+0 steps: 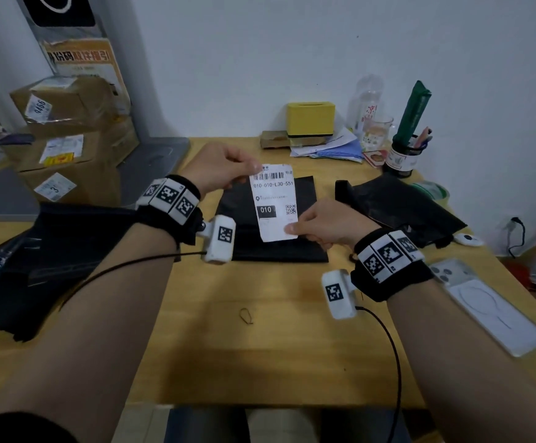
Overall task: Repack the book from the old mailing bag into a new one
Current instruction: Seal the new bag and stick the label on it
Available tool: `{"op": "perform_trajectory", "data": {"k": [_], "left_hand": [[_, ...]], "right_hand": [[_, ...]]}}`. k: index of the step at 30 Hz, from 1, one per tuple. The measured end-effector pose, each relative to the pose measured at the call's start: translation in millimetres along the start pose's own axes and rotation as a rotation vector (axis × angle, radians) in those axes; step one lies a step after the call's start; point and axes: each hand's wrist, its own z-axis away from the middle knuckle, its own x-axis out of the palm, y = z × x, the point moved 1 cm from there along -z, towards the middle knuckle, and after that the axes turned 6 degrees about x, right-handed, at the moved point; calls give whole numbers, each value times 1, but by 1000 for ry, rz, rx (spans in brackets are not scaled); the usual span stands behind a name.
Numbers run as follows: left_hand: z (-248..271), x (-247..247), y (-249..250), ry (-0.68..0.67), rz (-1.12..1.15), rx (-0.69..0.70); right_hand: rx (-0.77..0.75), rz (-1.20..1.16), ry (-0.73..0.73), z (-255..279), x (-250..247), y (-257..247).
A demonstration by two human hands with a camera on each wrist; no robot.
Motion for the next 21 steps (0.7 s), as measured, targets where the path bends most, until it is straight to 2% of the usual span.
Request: {"op": "perform_trajectory", "data": {"k": [8,12,17,21], "left_hand": [[-65,-6,-23,-24,-20,-64],[-90,1,-43,-48,-39,-100],[-117,10,-74,-47,-105,-161],[-135,14,-93,-2,-159,-182]], "right_hand": [[22,-71,-15,-34,-6,-4],[99,-104,-11,-53,-6,0],[151,-30,13,-74,-7,-3],[180,61,-35,-90,-6,-7]]}}
